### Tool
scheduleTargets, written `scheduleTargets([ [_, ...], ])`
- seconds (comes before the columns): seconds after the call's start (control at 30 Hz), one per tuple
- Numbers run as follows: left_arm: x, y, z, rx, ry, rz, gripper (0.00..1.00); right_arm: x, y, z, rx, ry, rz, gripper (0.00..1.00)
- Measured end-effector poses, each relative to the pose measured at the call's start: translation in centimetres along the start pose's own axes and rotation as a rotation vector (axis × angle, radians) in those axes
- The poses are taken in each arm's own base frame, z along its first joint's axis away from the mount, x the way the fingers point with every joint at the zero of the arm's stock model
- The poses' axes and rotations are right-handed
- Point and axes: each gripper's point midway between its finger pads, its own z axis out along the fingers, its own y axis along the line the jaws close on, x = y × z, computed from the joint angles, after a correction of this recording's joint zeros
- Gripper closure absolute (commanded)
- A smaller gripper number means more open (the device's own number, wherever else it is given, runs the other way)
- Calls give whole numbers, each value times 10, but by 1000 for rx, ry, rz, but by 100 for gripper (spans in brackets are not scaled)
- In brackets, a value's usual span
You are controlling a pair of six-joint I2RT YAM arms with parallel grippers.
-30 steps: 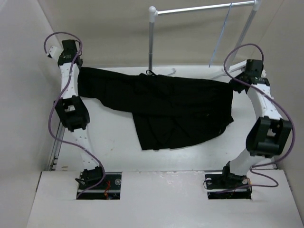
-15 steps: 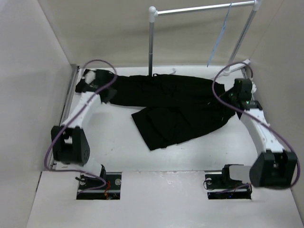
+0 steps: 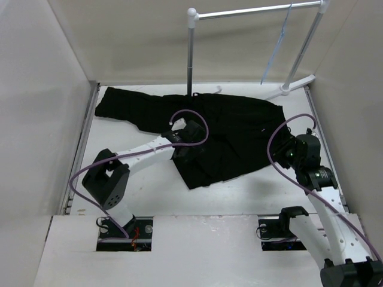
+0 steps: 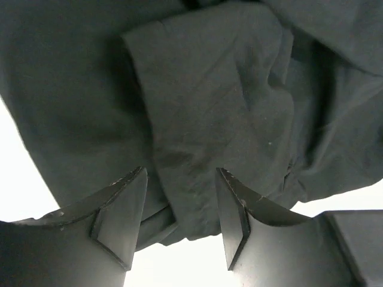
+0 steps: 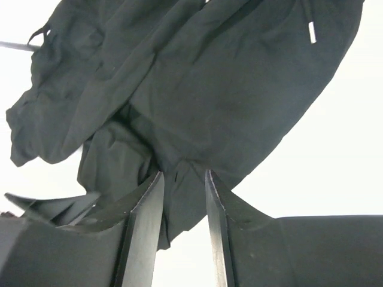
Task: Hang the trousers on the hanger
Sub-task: Flatten out the trousers at the center of the board.
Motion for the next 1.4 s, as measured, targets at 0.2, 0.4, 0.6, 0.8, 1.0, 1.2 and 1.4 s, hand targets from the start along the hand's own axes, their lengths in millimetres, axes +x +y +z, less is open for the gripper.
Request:
scheduleTargets([
  [0.2,14,-2,28,-33,14,-24,57,8,0,-9,-25,31,-16,58],
  [0.4,13,-7,36,-26,-6,-59,87,14,-6,-10,-22,44,-28,55],
  [0.6,-5,-11,16,29,-81,-90,97,27,-24,-4,18,66,-33,45],
  [0.8,-58,45,-68,80,-231,-222,97,32,-39,2,77,79,-27,37],
  [1.0,-92,158,-111,-120,-362,-382,95,36,-43,7,101,103,-27,31],
  [1.2,-93,264,-131,-458,-371,-496,95,45,-35,6,70,134,-41,26],
  [1.4,-104,322,-171,-701,-412,-543,90,57,-22,0,16,172,-61,19],
])
